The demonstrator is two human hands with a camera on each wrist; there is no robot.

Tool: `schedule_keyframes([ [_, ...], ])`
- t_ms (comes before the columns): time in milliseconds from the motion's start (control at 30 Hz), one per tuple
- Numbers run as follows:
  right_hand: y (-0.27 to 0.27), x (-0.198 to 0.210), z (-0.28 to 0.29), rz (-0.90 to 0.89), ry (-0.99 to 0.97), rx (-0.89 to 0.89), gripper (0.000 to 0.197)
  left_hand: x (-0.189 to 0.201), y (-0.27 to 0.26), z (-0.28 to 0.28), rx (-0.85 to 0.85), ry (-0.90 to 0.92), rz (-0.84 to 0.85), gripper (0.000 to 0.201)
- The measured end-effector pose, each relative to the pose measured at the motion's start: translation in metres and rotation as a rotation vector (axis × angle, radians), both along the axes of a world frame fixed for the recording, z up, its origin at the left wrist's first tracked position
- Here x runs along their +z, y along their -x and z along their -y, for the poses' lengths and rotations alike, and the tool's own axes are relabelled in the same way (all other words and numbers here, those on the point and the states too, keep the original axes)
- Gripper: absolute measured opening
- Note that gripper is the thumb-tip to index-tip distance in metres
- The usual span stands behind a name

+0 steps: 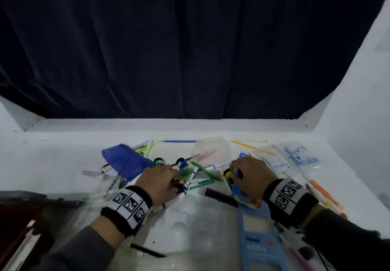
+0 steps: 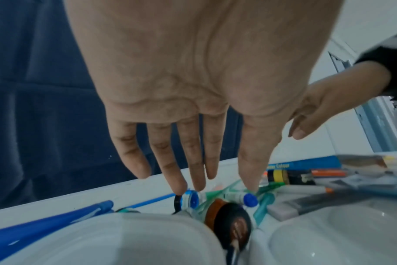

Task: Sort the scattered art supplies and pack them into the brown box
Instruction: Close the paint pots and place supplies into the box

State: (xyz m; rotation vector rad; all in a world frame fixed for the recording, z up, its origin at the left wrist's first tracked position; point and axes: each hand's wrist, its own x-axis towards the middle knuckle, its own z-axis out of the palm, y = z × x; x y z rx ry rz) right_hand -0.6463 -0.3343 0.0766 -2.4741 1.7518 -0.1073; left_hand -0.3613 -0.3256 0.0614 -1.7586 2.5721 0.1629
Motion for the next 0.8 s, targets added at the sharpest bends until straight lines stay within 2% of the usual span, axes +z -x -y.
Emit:
schedule_keyframes([
  [100, -0.004, -0.010, 0.025, -0.111, -0.052, 0.020, 0.030, -0.009, 0.007, 0.018, -0.011, -0.035, 0.118, 0.024],
  [300, -0.015, -0.030, 0.044, -0.319, -0.105, 0.044, 0.038, -0.029, 0.007, 0.033, 0.000, -0.011, 0.145, 0.028],
  [400, -0.022, -0.038, 0.049, -0.371, -0.135, 0.014, 0.035, -0.032, 0.009, 0.036, 0.019, -0.014, 0.151, 0.028],
  [633, -0.027, -0.045, 0.053, -0.368, -0.131, -0.008, 0.027, -0.032, 0.011, 0.040, 0.089, -0.029, 0.125, 0.029],
  [733, -0.026, -0.043, 0.050, -0.286, -0.057, 0.044, 0.029, -0.034, 0.012, 0.039, 0.107, -0.027, 0.099, 0.028],
  [800, -0.028, -0.036, 0.045, -0.182, -0.001, 0.066, 0.027, -0.039, 0.012, 0.039, 0.115, -0.041, 0.105, 0.040],
])
